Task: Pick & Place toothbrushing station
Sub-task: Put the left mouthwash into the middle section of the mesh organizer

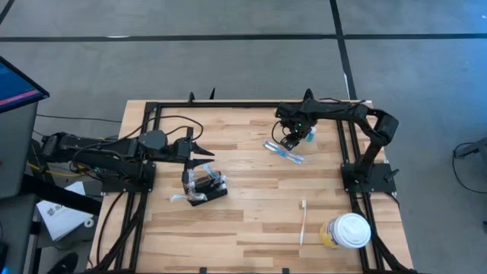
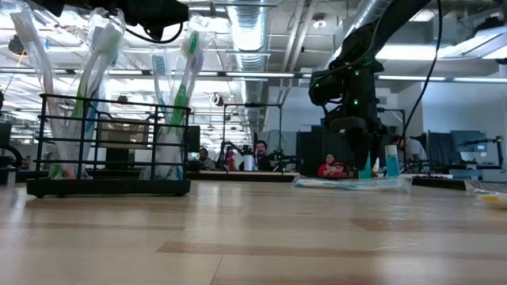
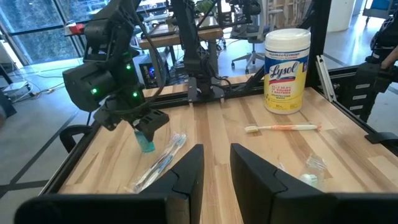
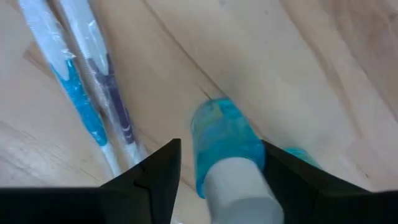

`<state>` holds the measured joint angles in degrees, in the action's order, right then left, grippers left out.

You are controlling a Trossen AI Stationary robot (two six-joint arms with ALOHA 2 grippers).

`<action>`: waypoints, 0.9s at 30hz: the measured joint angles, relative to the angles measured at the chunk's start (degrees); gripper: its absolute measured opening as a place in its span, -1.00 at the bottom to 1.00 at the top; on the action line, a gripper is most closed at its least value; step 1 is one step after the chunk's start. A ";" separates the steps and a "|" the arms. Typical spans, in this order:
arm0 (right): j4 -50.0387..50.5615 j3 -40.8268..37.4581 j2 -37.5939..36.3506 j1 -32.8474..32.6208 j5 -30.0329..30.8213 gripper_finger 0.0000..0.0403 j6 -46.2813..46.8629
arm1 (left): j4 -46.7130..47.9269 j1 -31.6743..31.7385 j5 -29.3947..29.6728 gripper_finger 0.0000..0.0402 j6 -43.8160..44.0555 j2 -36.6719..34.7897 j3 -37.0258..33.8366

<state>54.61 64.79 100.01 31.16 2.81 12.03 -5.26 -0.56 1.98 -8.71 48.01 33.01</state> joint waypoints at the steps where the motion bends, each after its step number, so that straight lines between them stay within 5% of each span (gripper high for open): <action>1: 0.21 0.00 0.03 0.00 0.00 -0.03 0.00 | 0.00 0.00 -0.01 -0.64 0.00 0.00 0.00; 11: -1.07 0.00 0.54 -0.76 0.00 -0.14 -0.01 | 0.05 0.00 -0.06 -0.64 0.00 0.00 0.00; 21: -1.22 0.00 0.54 0.10 0.02 -0.64 -0.02 | 0.05 0.00 -0.09 -0.64 0.00 0.00 0.00; 27: -1.38 0.00 0.50 1.05 0.02 -0.64 0.00 | 0.06 0.00 -0.25 -0.64 0.00 0.00 0.00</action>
<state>53.23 64.79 100.51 32.21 2.83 12.03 -5.20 -0.56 1.73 -8.71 48.01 33.01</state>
